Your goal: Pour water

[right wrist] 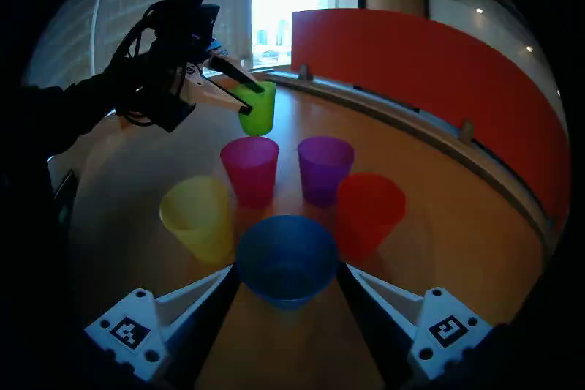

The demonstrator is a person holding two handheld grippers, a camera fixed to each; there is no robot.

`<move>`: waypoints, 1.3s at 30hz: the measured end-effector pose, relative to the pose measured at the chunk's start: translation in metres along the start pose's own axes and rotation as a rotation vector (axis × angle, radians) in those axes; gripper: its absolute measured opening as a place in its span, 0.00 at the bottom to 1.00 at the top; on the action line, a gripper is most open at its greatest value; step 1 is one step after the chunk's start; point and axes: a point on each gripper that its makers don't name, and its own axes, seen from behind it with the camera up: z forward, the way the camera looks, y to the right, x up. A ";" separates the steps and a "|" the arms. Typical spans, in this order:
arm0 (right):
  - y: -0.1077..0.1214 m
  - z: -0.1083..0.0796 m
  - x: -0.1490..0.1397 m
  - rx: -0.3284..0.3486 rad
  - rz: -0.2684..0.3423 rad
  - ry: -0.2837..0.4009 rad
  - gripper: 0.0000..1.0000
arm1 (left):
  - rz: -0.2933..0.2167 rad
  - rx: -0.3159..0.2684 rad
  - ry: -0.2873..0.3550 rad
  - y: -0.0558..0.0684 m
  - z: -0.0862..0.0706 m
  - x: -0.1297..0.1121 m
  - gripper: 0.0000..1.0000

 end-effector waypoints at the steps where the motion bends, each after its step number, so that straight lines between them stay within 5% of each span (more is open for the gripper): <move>1: 0.000 0.002 0.001 0.002 -0.002 0.001 0.99 | -0.001 0.001 0.000 0.000 -0.001 0.000 0.87; 13: 0.000 0.016 0.001 0.005 -0.010 0.004 0.99 | -0.007 0.000 0.008 0.002 -0.007 -0.002 0.87; 23: -0.004 0.017 0.001 0.020 0.012 0.015 0.90 | -0.019 -0.005 0.011 0.005 -0.008 -0.002 0.87; 32: -0.007 0.004 0.015 0.035 0.049 0.054 0.90 | -0.034 0.000 0.013 0.009 -0.015 -0.002 0.87; 39: -0.005 -0.015 0.035 0.000 0.023 0.082 0.90 | -0.038 0.001 0.041 0.016 -0.029 0.007 0.87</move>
